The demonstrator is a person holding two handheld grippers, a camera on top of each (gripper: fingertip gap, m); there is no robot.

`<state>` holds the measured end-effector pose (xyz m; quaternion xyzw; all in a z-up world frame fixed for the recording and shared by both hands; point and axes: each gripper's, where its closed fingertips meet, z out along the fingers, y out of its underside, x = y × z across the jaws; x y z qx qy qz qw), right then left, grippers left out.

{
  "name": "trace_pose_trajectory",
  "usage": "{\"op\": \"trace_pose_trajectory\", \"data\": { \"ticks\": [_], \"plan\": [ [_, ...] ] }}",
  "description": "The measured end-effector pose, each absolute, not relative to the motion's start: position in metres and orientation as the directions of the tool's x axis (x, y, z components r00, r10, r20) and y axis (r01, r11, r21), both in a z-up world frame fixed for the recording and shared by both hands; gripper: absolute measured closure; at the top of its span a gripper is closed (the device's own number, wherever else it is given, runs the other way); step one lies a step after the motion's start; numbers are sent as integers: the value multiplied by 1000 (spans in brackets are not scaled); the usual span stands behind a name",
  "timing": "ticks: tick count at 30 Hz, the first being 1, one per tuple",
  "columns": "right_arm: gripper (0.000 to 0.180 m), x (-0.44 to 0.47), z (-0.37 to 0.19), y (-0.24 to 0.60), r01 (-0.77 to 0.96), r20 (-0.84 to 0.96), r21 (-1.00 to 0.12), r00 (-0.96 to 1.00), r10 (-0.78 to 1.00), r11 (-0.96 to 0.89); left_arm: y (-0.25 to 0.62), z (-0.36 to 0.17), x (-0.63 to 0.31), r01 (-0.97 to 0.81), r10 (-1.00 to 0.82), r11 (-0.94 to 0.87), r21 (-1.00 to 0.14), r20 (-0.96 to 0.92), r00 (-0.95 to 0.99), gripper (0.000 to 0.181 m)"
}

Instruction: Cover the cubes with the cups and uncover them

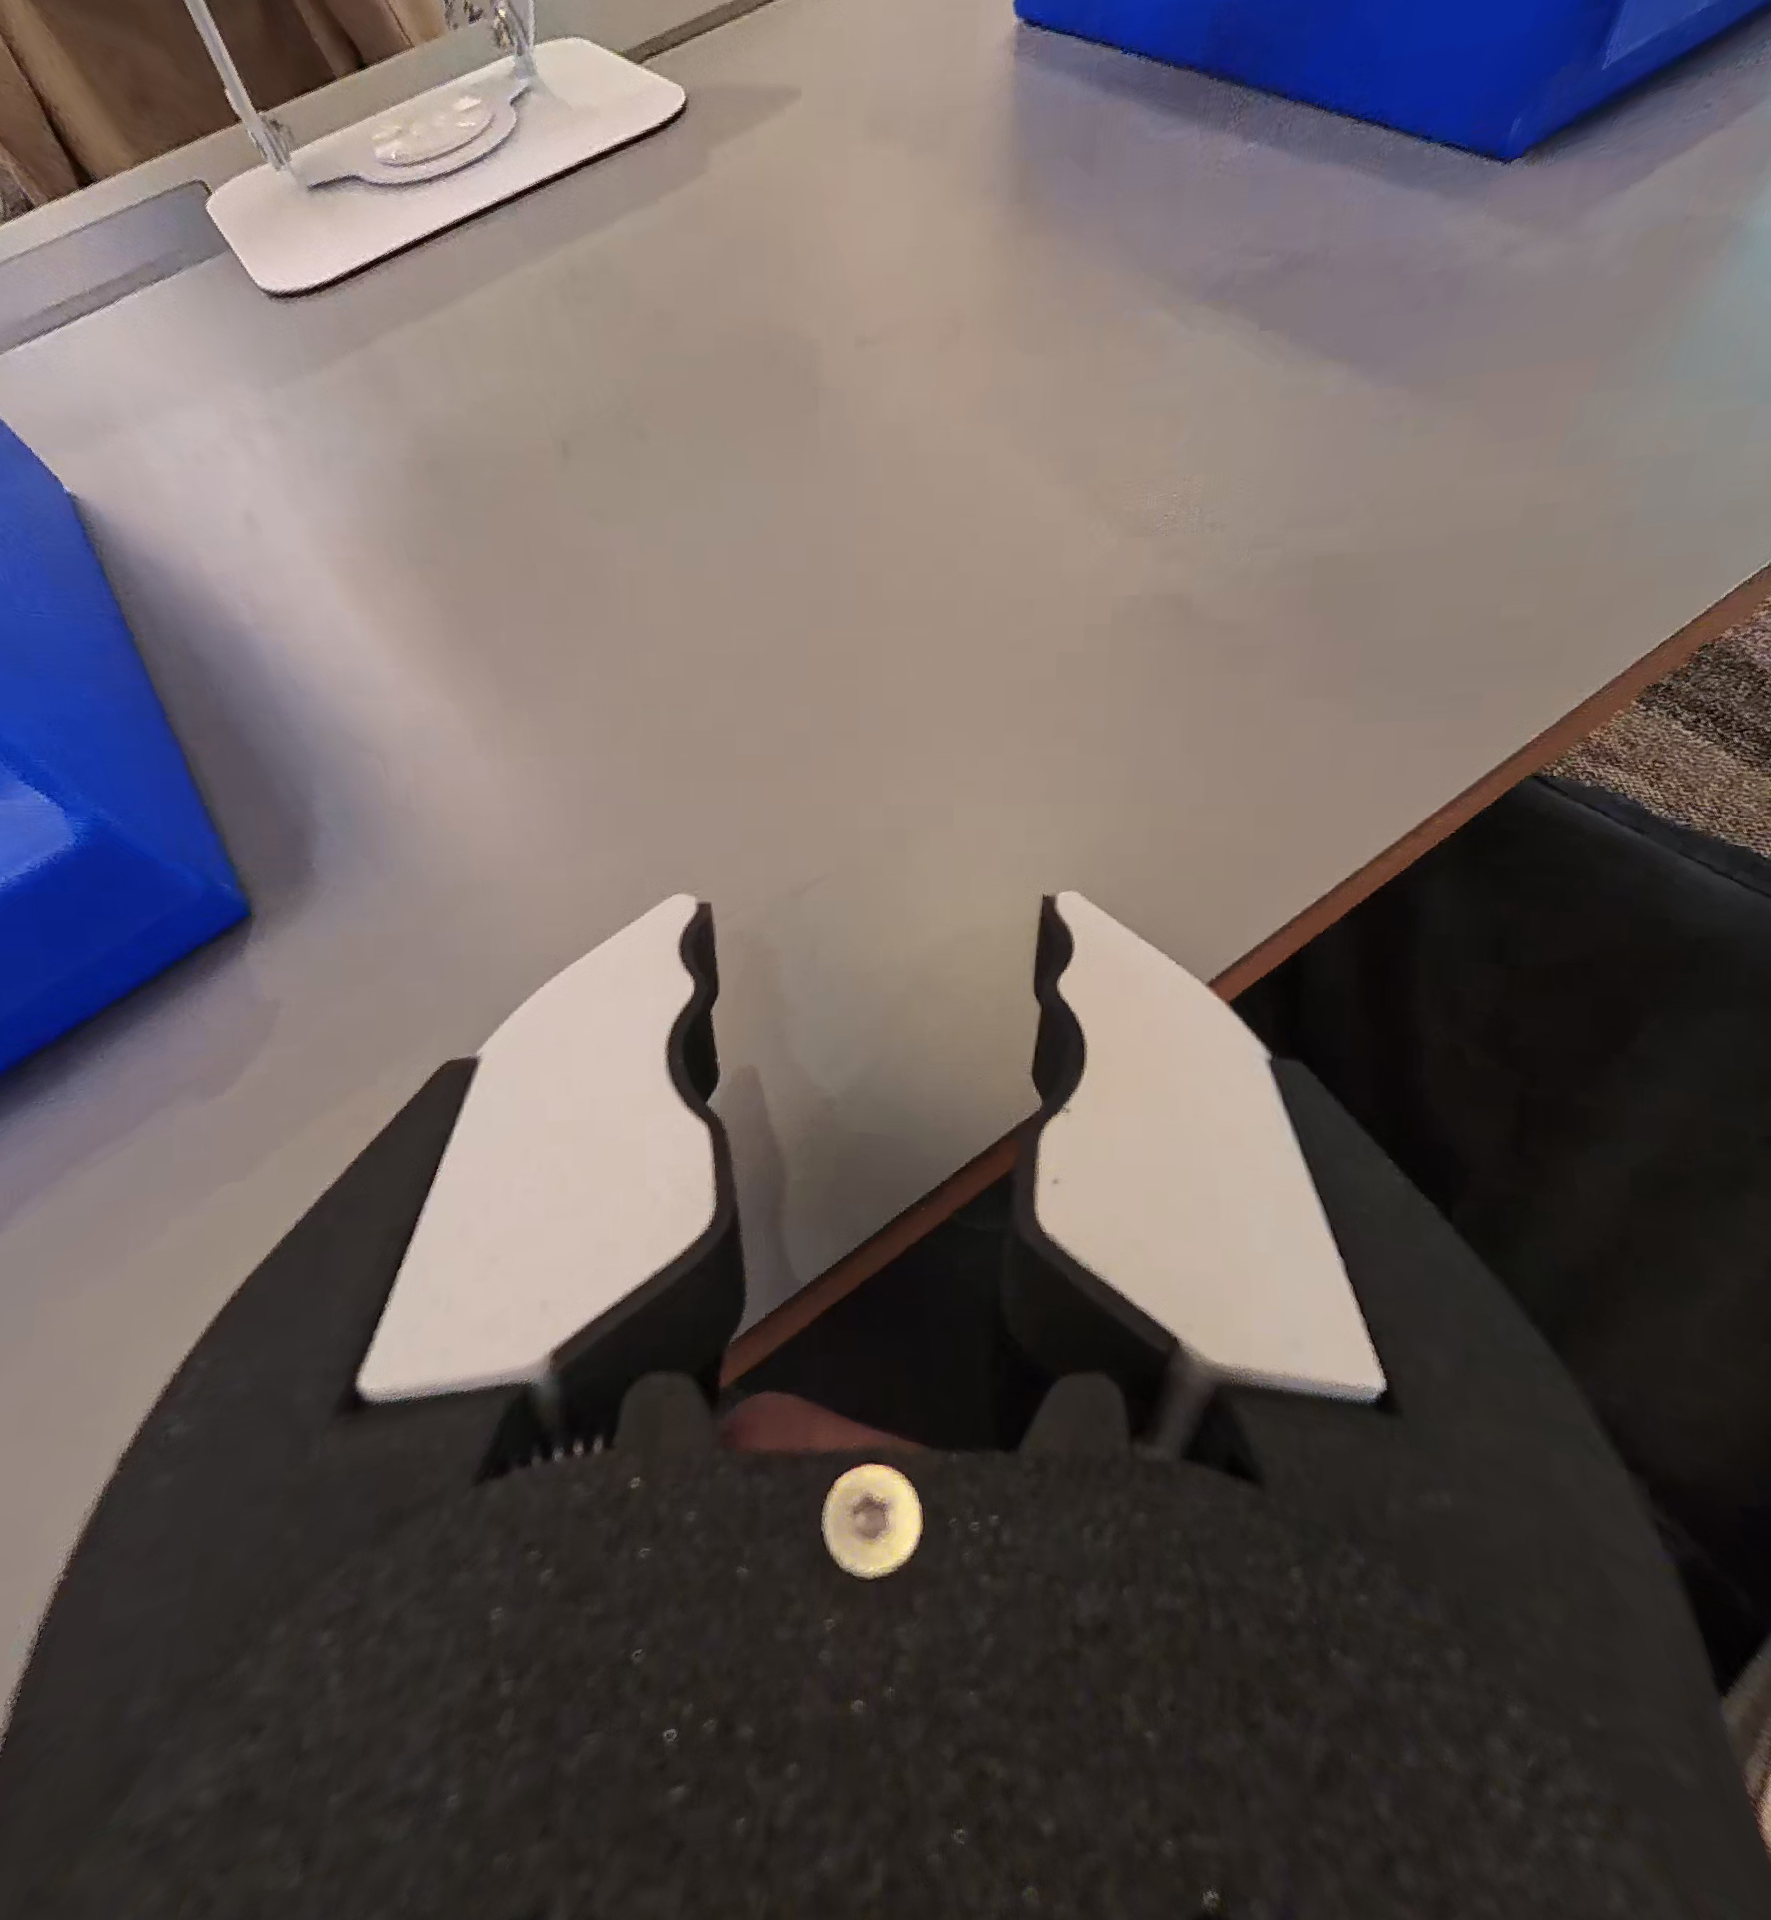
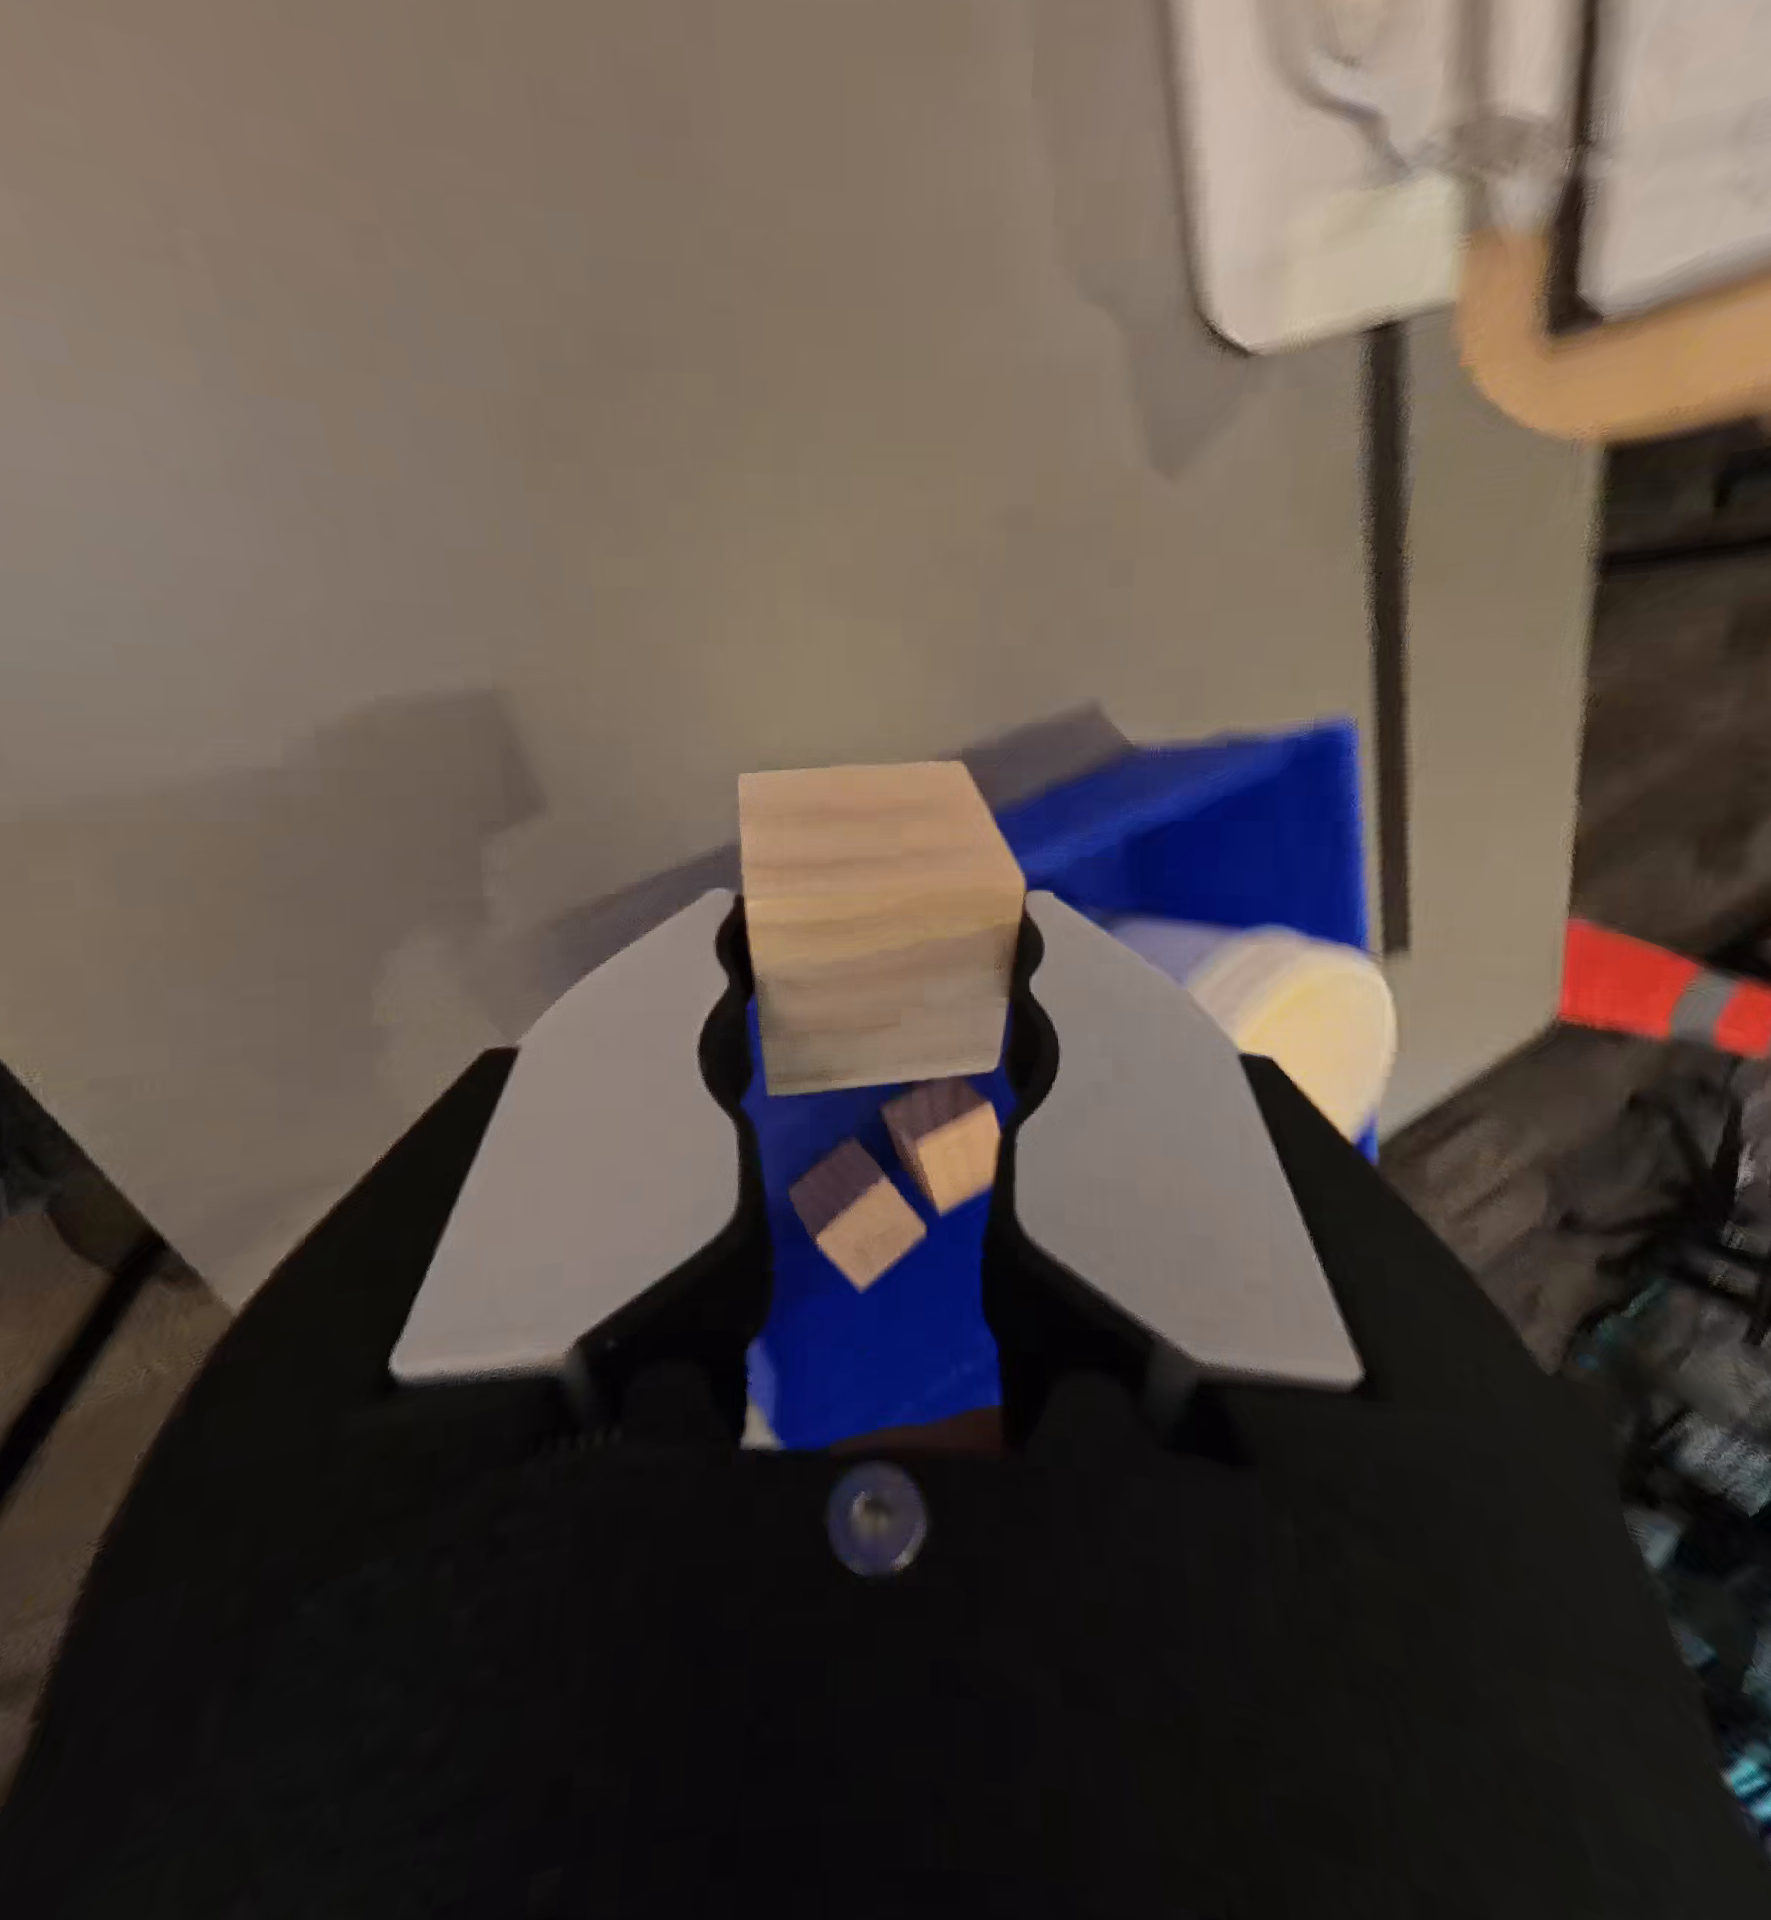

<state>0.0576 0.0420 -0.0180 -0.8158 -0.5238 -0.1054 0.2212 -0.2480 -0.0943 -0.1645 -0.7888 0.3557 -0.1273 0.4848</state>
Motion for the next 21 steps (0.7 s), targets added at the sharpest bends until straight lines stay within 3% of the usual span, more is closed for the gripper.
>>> {"op": "trace_pose_trajectory", "data": {
  "ticks": [1, 4, 9, 15, 21],
  "plan": [
    [133, 74, -3, 41, 857, 404, -294, 512, 758, -422, -95, -164, -247, -438, -687, -275, -856, -143, 712, 122],
    [133, 124, 7, 36, 652, 310, -372, 758, 574, -660, -95, -162, -244, -429, -684, -276, -860, -138, 717, 121],
    [133, 170, -50, 19, 375, 113, -253, 927, 357, -892, -97, -158, -236, -430, -699, -262, -864, -137, 702, 120],
    [133, 174, -133, 9, 302, 55, -54, 953, 299, -952, -100, -159, -231, -446, -710, -244, -861, -155, 687, 120],
    [133, 175, -169, 19, 253, 49, -4, 966, 252, -967, -99, -160, -235, -450, -704, -250, -858, -158, 693, 120]
  ]
}}
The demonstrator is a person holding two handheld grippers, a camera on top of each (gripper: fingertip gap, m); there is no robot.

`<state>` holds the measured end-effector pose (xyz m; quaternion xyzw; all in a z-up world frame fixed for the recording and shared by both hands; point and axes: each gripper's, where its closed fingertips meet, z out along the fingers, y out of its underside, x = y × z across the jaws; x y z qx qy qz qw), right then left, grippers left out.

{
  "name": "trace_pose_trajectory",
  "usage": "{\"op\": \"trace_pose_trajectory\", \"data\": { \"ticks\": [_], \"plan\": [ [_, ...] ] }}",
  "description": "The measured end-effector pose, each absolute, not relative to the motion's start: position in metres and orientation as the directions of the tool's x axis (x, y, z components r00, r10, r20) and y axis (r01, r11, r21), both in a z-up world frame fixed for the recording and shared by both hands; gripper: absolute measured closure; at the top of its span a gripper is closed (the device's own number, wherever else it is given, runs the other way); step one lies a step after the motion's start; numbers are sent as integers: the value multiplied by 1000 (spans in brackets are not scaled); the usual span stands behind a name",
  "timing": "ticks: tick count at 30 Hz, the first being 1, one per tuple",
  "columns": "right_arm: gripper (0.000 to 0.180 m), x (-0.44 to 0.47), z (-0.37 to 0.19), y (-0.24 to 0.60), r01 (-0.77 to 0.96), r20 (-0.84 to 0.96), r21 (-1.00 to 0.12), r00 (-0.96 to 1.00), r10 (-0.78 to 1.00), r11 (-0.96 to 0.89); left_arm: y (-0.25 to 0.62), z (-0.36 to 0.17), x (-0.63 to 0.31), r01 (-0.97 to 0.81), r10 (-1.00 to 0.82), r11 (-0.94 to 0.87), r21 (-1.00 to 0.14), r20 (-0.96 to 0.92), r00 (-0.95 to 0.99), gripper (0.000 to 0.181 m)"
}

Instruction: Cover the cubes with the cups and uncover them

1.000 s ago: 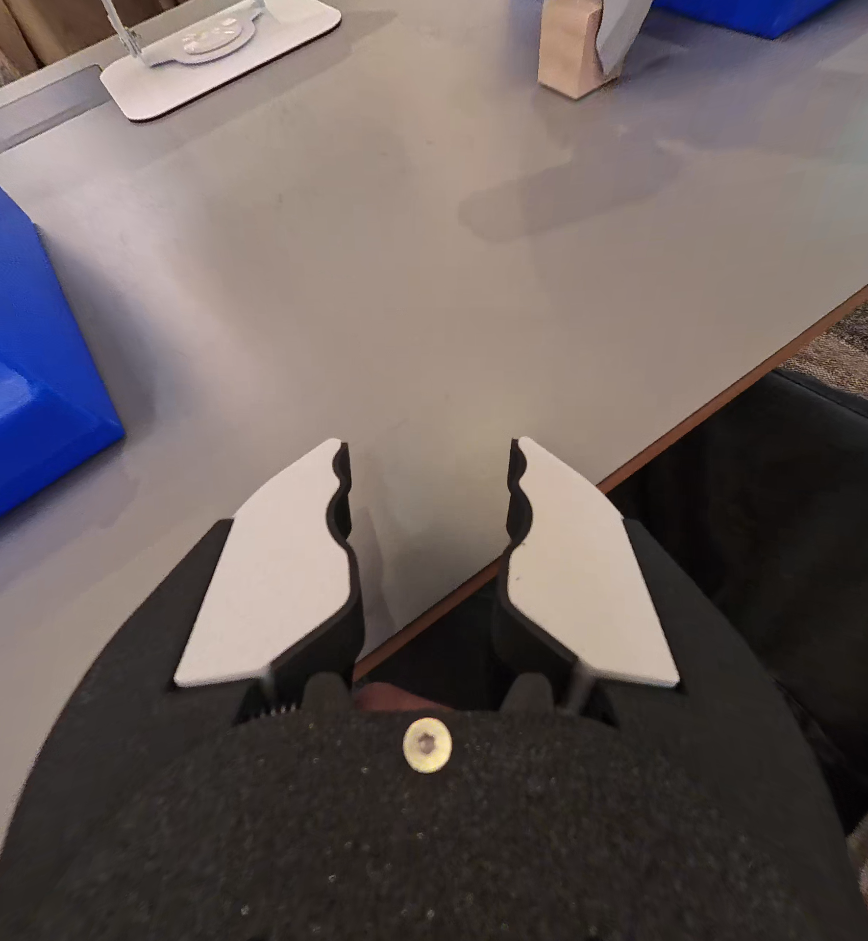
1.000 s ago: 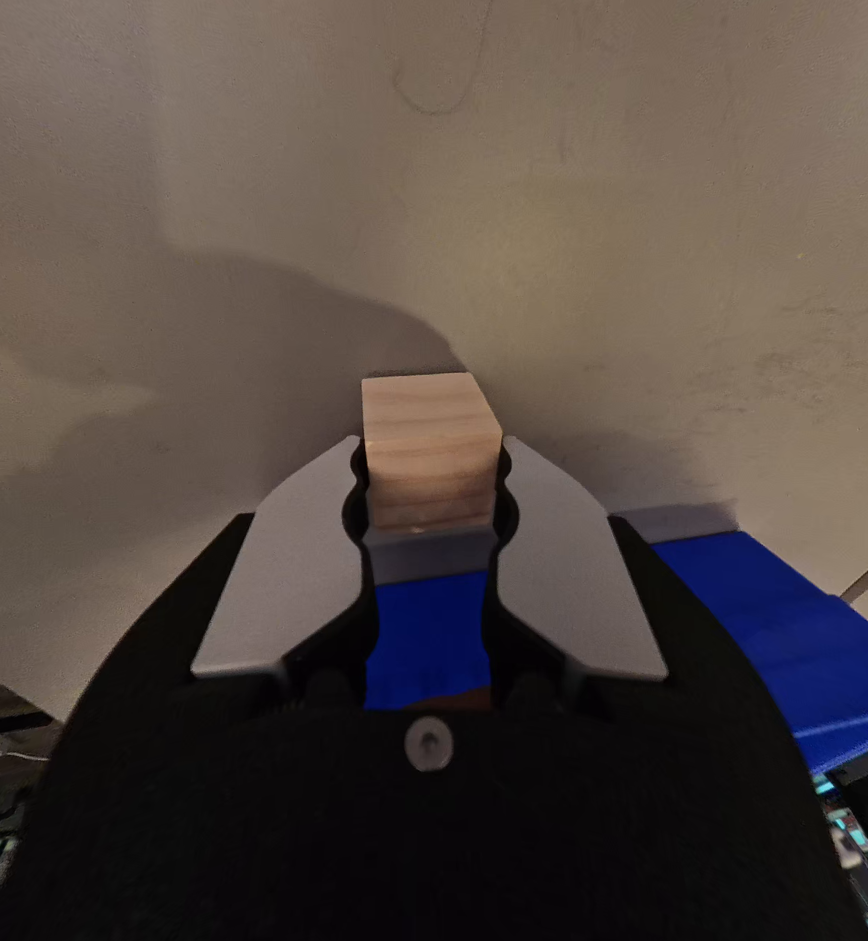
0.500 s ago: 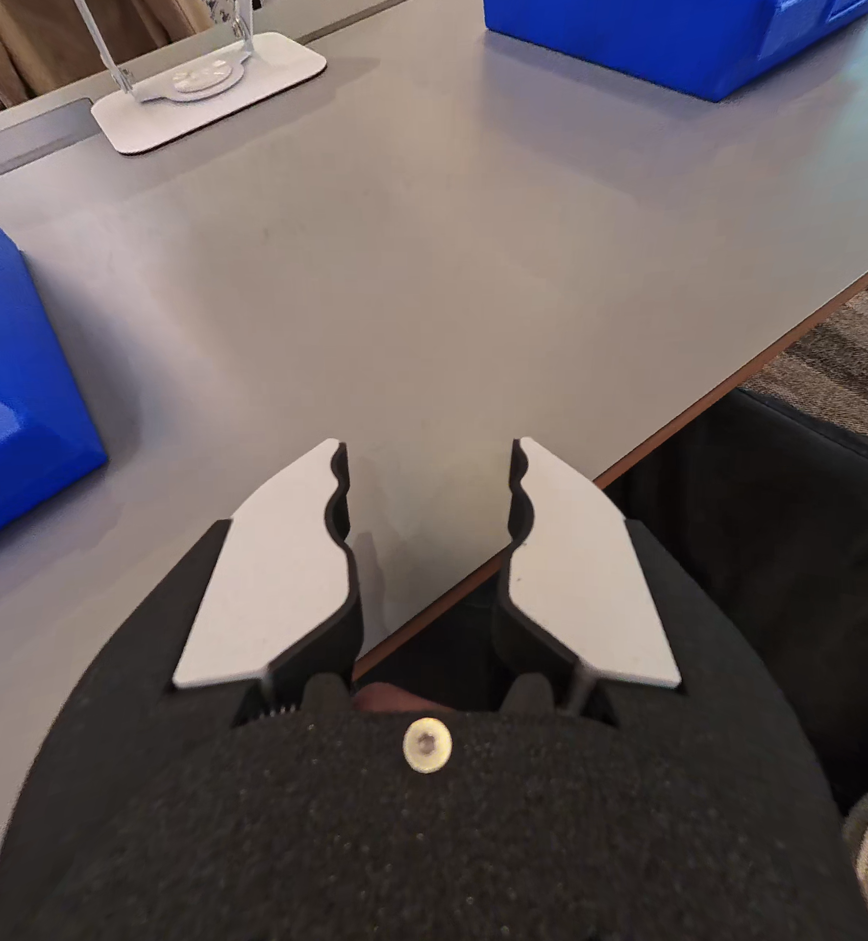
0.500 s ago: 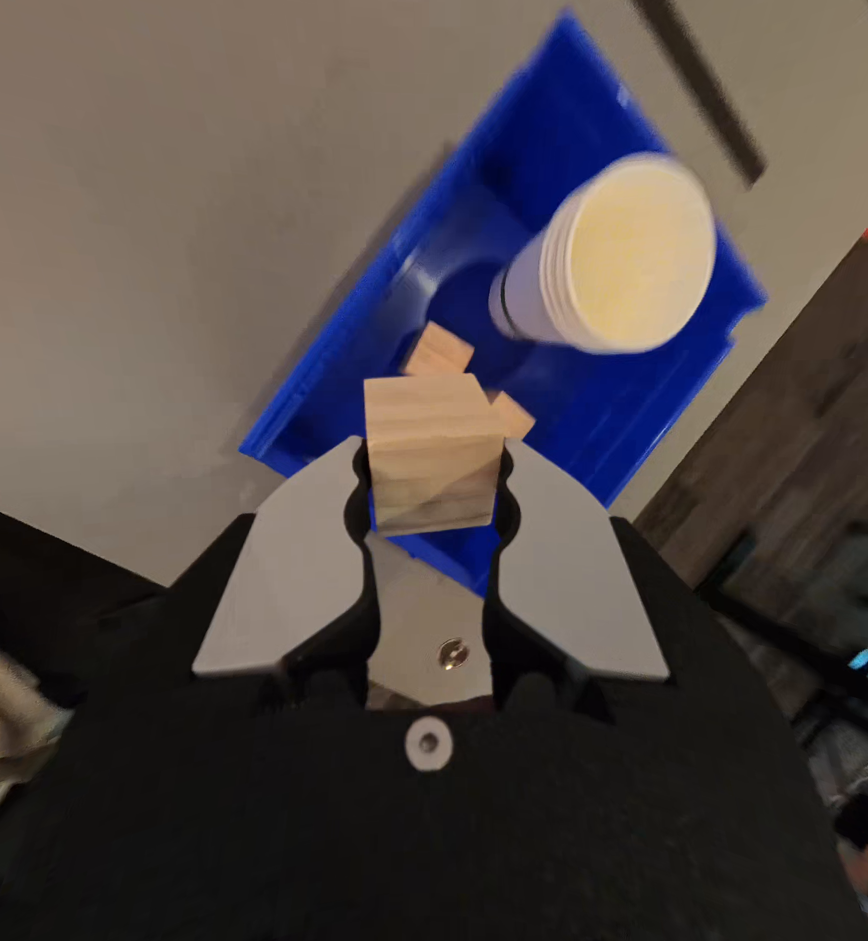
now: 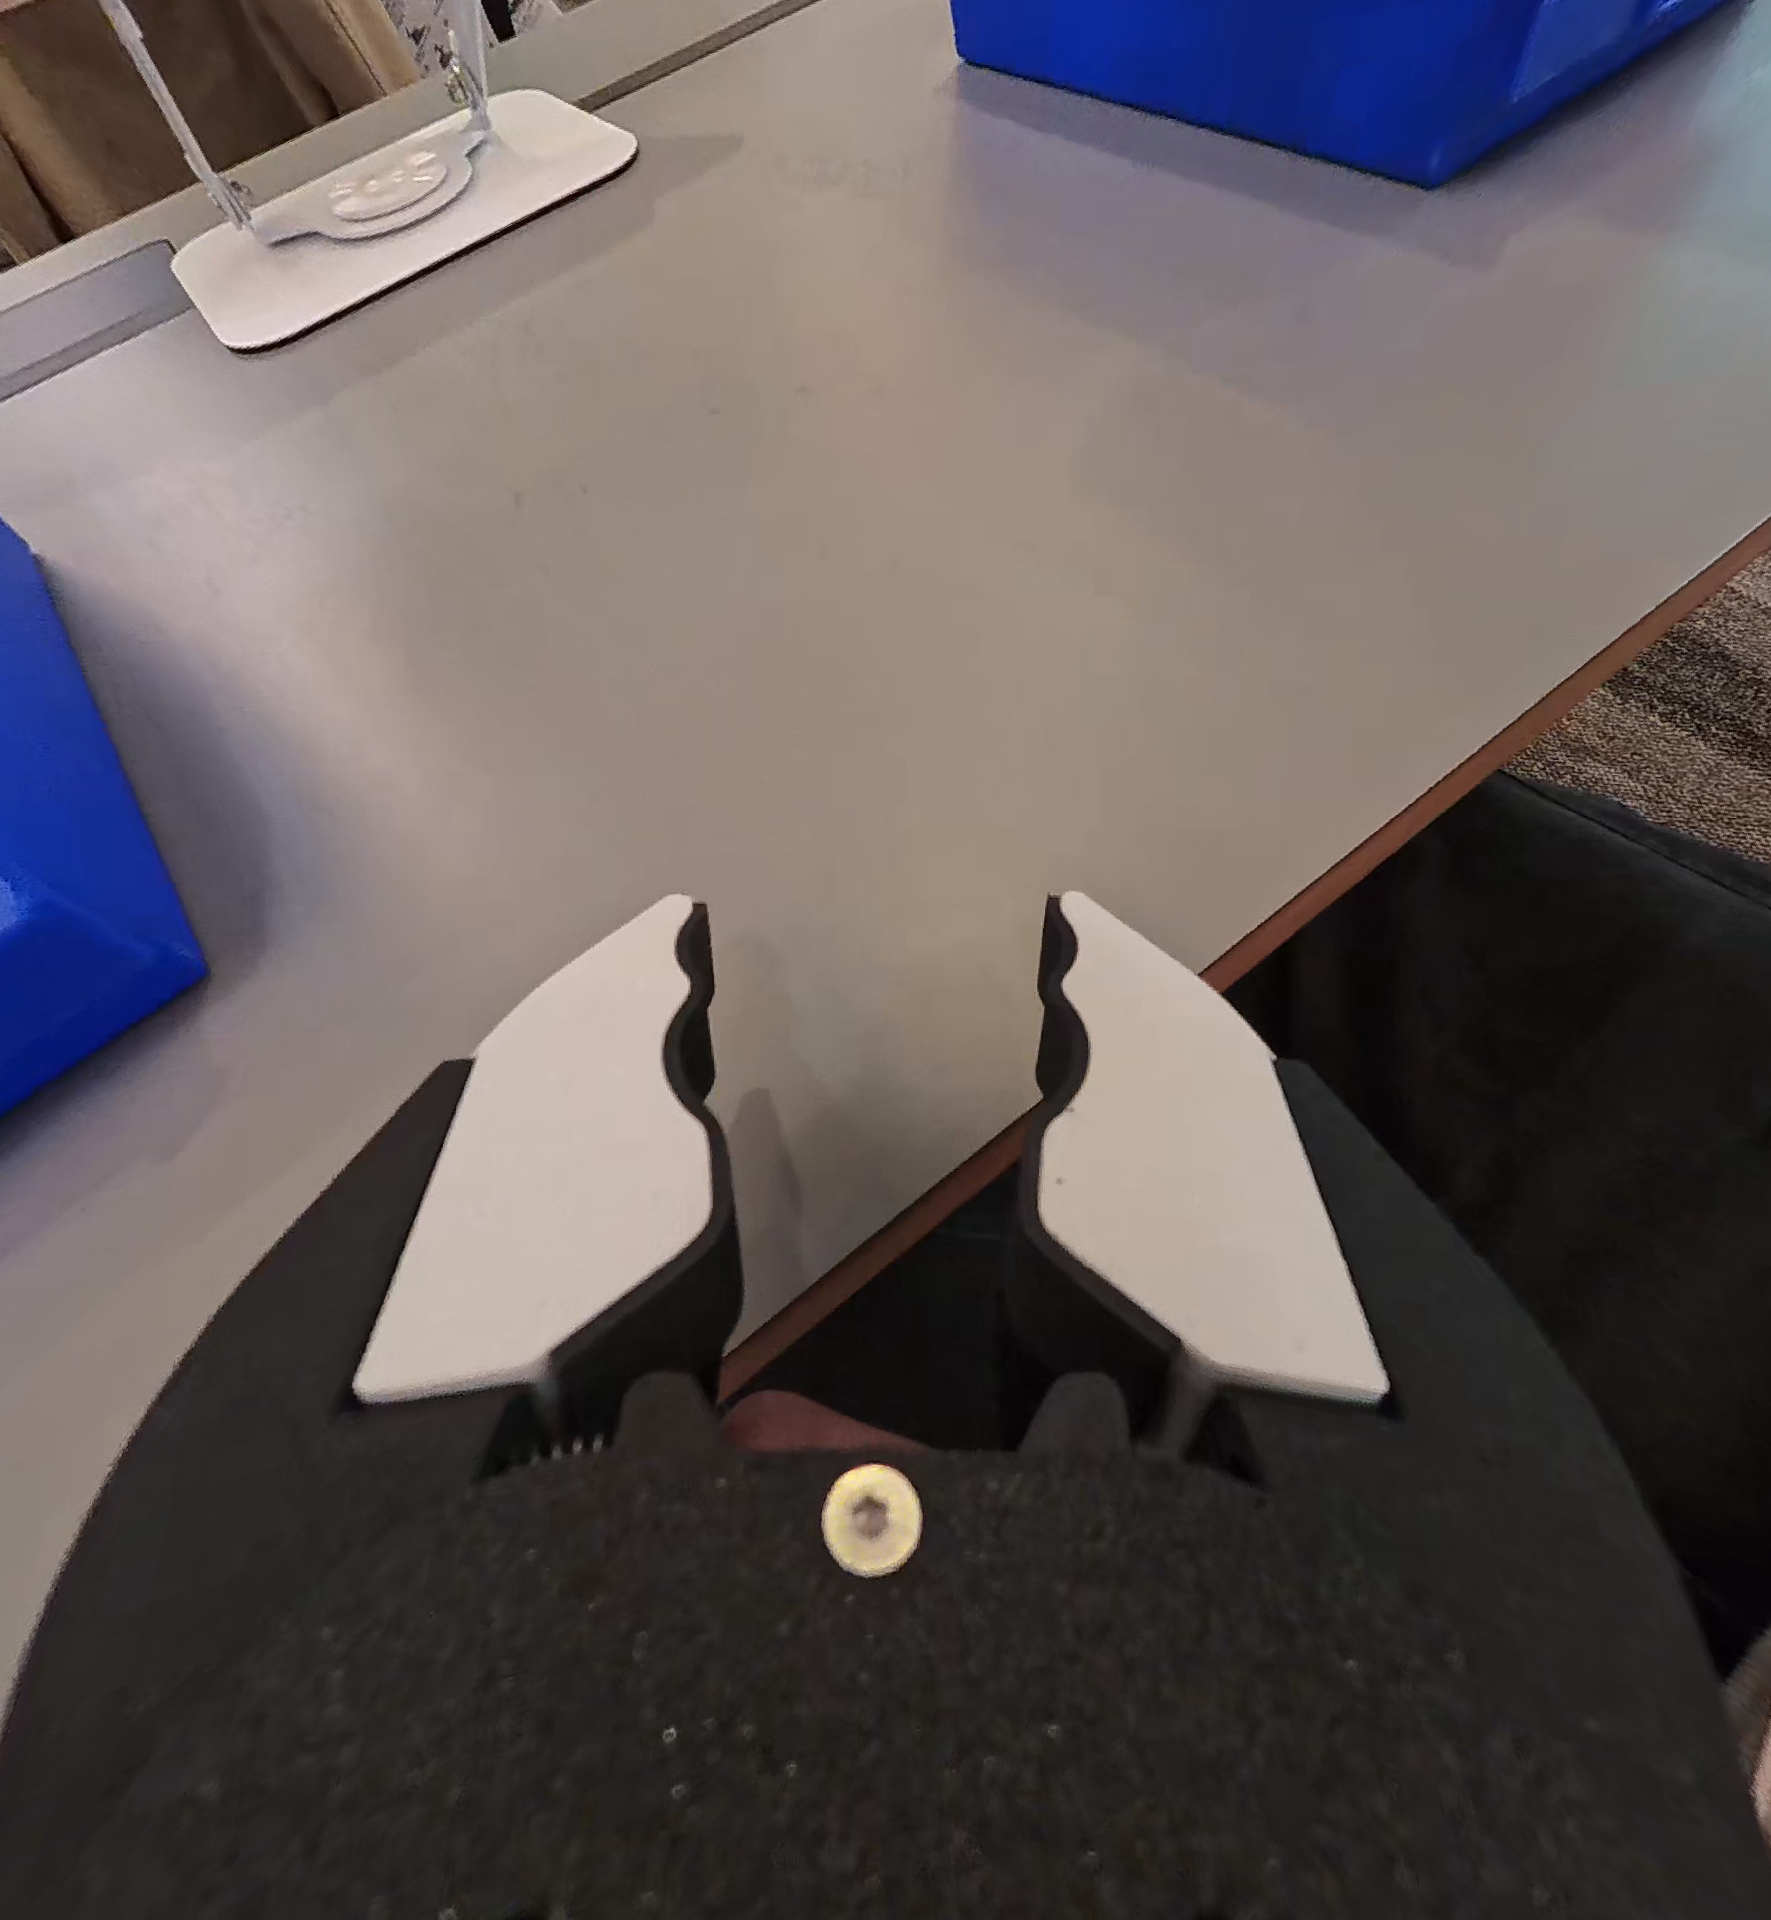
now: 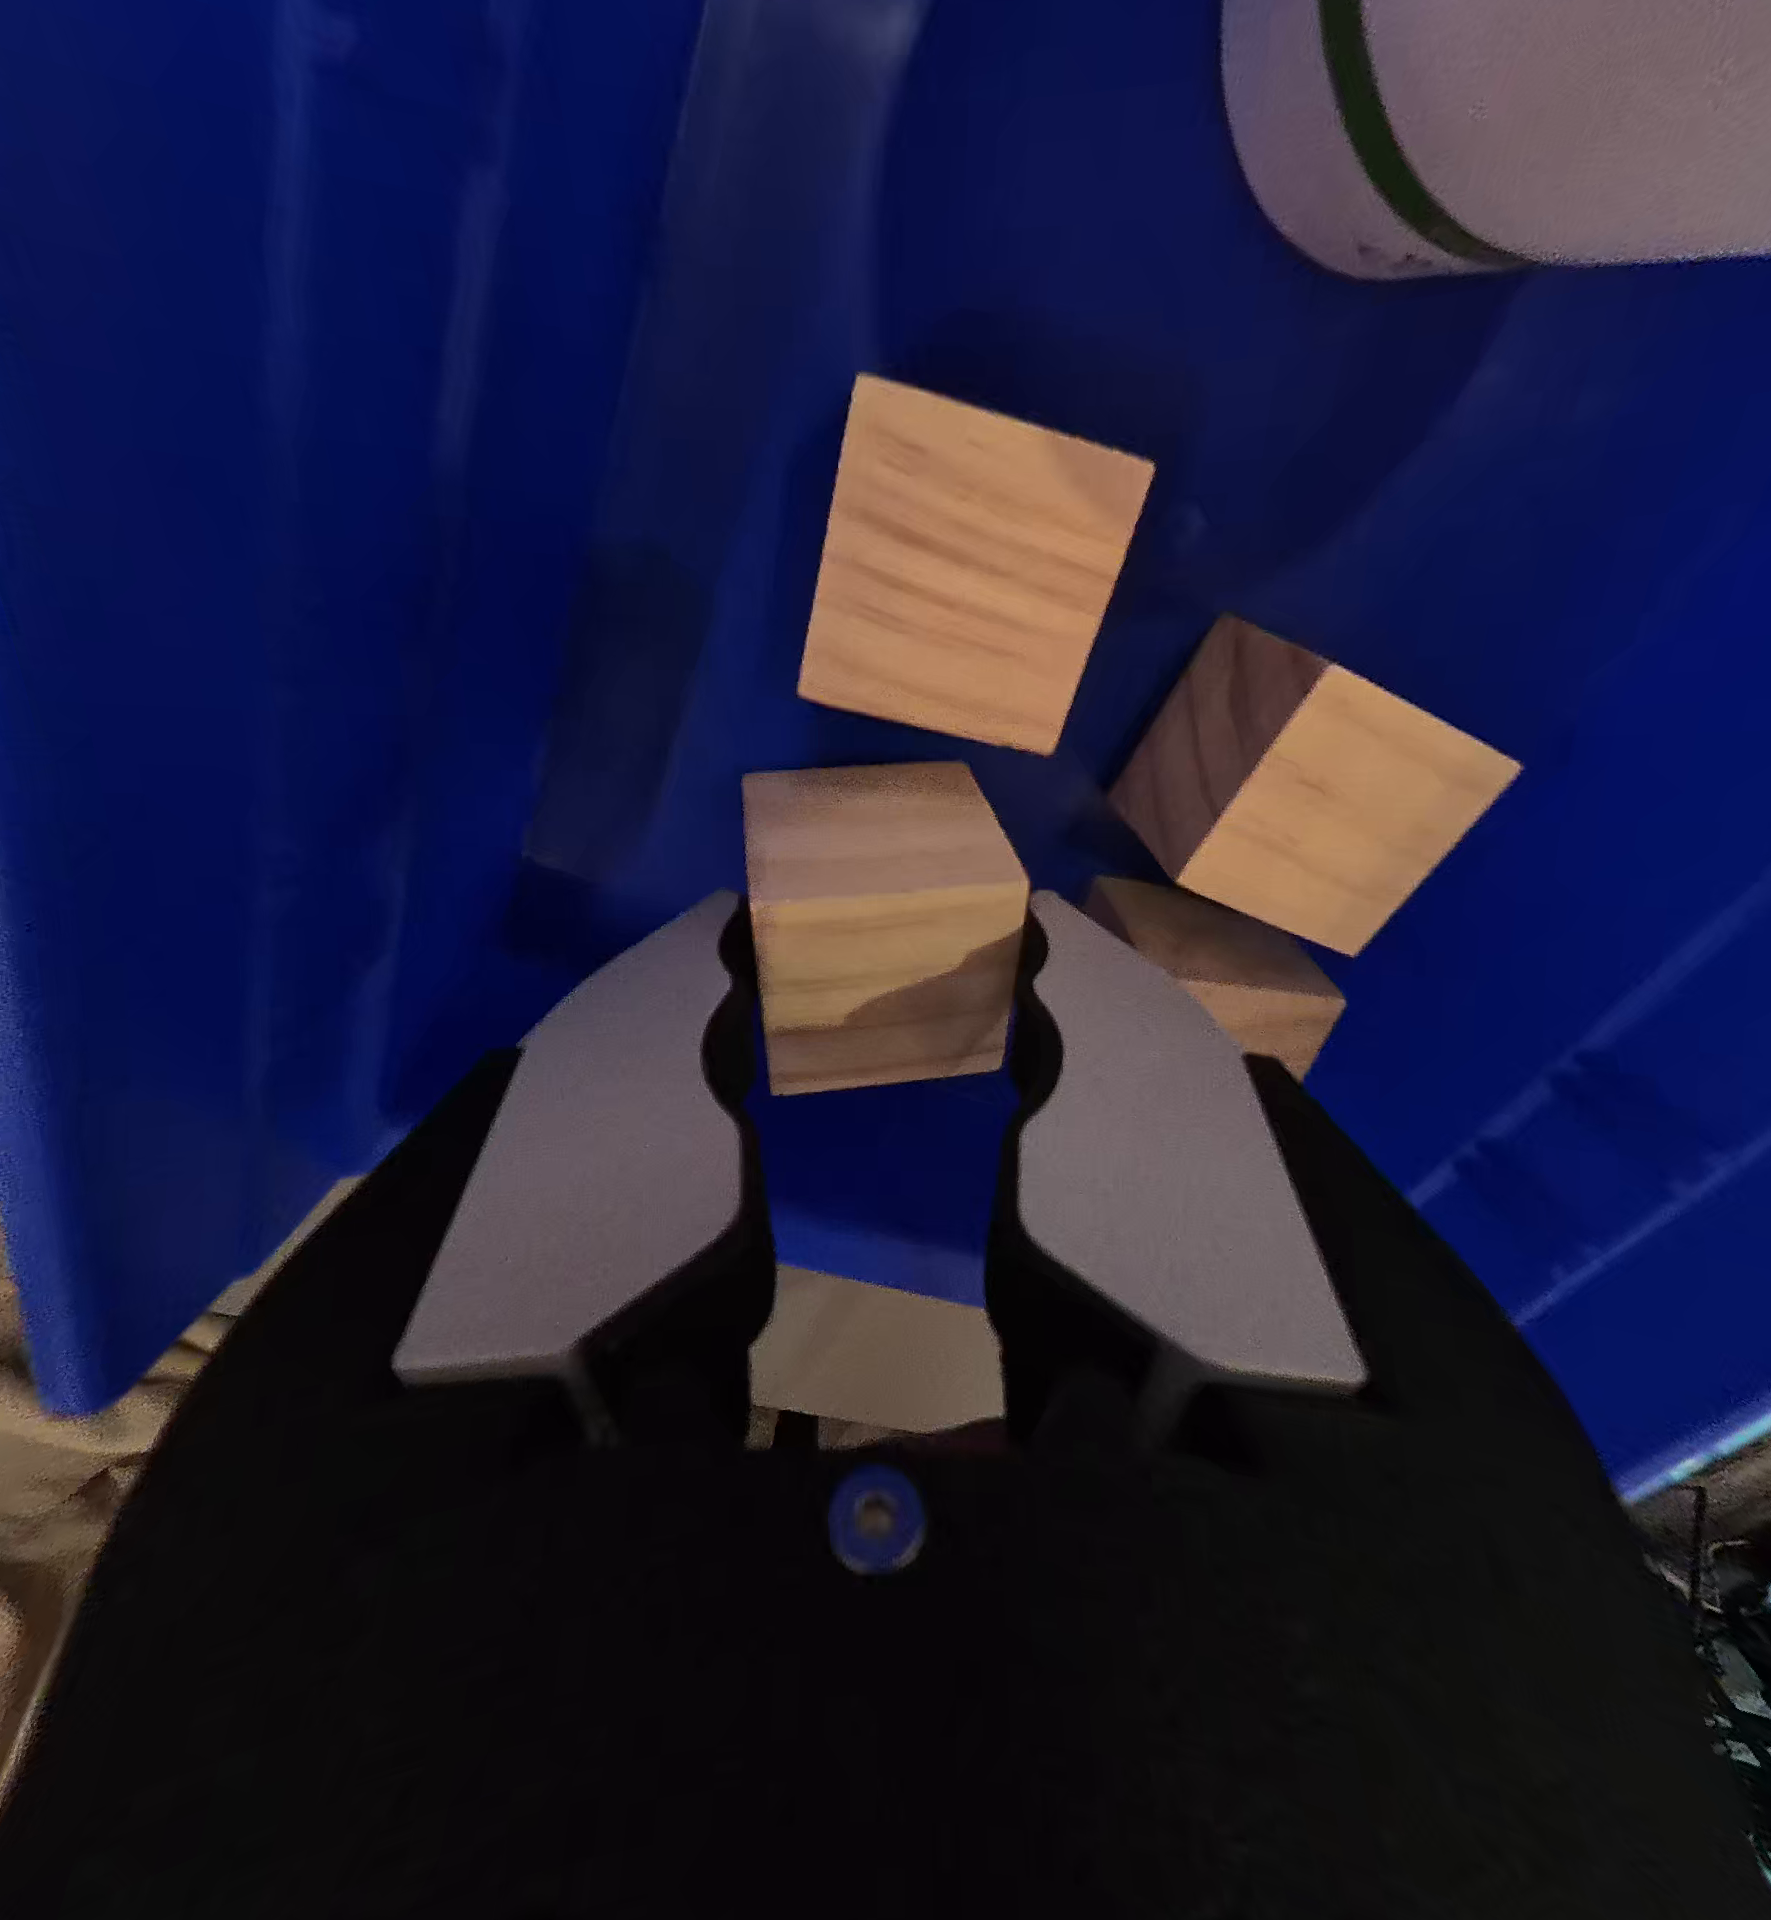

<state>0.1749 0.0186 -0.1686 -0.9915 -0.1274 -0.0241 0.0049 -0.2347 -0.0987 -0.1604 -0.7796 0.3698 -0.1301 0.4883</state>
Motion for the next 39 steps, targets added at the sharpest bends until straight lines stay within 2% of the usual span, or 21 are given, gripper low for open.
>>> {"op": "trace_pose_trajectory", "data": {
  "ticks": [8, 10, 11, 13, 15, 17, 20, 23, 25, 28, 32, 34, 39],
  "plan": [
    [133, 174, -184, 19, 231, 47, 36, 971, 233, -972, -97, -163, -241, -447, -694, -266, -854, -152, 704, 120],
    [131, 173, -183, 19, 239, 49, 21, 969, 240, -971, -98, -164, -241, -451, -694, -266, -852, -155, 703, 120],
    [125, 173, -179, 19, 241, 51, 4, 969, 241, -970, -98, -164, -241, -453, -694, -266, -851, -157, 703, 120],
    [120, 167, -159, 17, 260, 16, -64, 966, 259, -964, -99, -164, -242, -454, -694, -264, -851, -158, 702, 120],
    [119, 167, -119, 17, 269, 26, -197, 963, 269, -943, -98, -161, -244, -448, -688, -260, -855, -162, 707, 120],
    [120, 159, -60, 13, 284, 54, -415, 956, 288, -865, -97, -158, -246, -433, -677, -255, -864, -160, 719, 120],
    [122, 114, 29, -12, 247, 38, -781, 935, 352, -573, -91, -151, -251, -386, -648, -254, -887, -140, 748, 121],
    [119, 68, 64, -54, 141, 40, -957, 930, 367, -254, -83, -142, -259, -321, -595, -253, -912, -115, 796, 122],
    [123, 50, 52, -74, 17, -21, -992, 956, 293, -124, -79, -136, -265, -269, -561, -259, -928, -82, 824, 124],
    [124, 13, -2, -89, -103, -120, -992, 949, 291, -72, -77, -127, -275, -203, -511, -257, -945, -45, 859, 124],
    [125, -27, -81, -99, -89, -124, -988, 946, 299, -130, -78, -124, -276, -159, -477, -252, -954, -21, 879, 121],
    [126, -26, -91, -108, -57, -79, -994, 966, 244, -96, -81, -122, -276, -146, -459, -223, -964, -28, 888, 121],
    [130, -27, -110, -126, -31, -52, -996, 966, 252, -85, -83, -118, -276, -198, -416, -134, -971, -126, 901, 122]
  ]
}}
